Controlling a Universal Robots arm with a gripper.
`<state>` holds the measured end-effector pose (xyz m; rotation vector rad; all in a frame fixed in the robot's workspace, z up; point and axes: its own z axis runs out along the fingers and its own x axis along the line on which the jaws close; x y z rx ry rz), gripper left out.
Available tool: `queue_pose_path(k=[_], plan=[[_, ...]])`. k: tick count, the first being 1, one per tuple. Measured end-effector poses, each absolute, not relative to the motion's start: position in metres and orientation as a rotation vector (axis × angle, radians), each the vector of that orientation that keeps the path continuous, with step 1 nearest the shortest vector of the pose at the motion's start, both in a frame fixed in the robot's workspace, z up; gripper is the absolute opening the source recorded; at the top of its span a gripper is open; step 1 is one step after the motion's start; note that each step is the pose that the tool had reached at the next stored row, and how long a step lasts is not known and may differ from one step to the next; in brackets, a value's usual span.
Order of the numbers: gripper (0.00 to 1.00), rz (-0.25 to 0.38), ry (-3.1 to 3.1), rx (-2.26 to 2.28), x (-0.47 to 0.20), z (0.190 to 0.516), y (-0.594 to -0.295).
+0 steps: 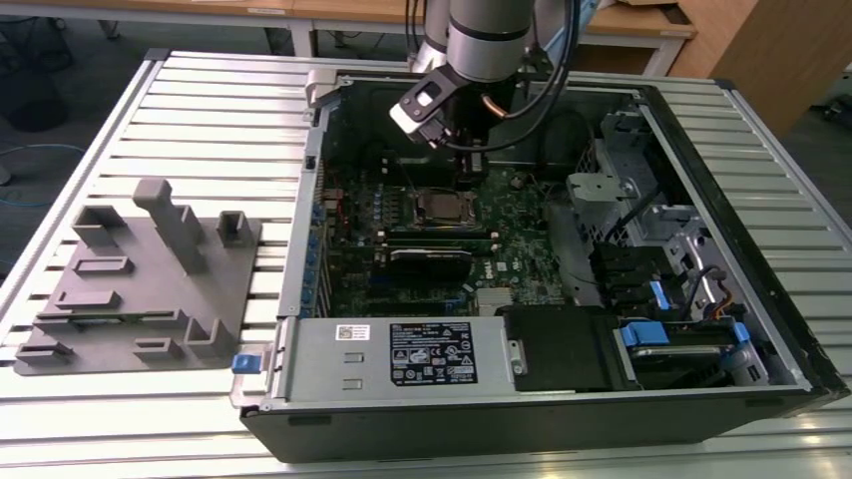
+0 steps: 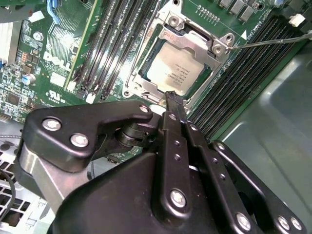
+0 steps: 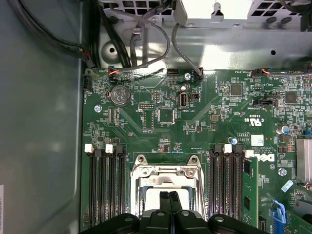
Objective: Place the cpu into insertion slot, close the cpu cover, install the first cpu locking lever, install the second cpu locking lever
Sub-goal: 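Close the cpu cover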
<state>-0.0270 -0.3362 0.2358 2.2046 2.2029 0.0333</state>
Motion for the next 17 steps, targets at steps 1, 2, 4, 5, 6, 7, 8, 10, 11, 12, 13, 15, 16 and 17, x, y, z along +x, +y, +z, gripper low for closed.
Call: queue_pose_path(k=[1, 2, 4, 5, 6, 7, 8, 10, 11, 12, 13, 15, 16, 17], plan=[[0.11, 0.033, 2.21, 2.197, -0.027, 0.2358, -0.3362], [0.11, 0.034, 2.219, 2.189, -0.027, 0.2358, -0.3362], [0.11, 0.034, 2.237, 2.17, -0.027, 0.2358, -0.3362], [0.11, 0.034, 2.245, 2.162, -0.027, 0.2358, -0.3362], [0.11, 0.034, 2.253, 2.154, -0.027, 0.2358, -0.3362], [0.11, 0.034, 2.261, 2.145, -0.027, 0.2358, -0.3362], [0.11, 0.034, 2.271, 2.135, -0.027, 0.2358, -0.3362], [0.11, 0.035, 2.295, 2.11, -0.027, 0.2358, -0.3362], [0.11, 0.035, 2.307, 2.097, -0.027, 0.2358, -0.3362], [0.11, 0.035, 2.32, 2.083, -0.027, 0.2358, -0.3362], [0.11, 0.036, 2.334, 2.067, -0.027, 0.2358, -0.3362], [0.11, 0.036, 2.365, 2.032, -0.027, 0.2358, -0.3362], [0.11, 0.036, 2.382, 2.012, -0.027, 0.2358, -0.3362], [0.11, 0.037, 2.401, 1.99, -0.027, 0.2357, -0.3362]])
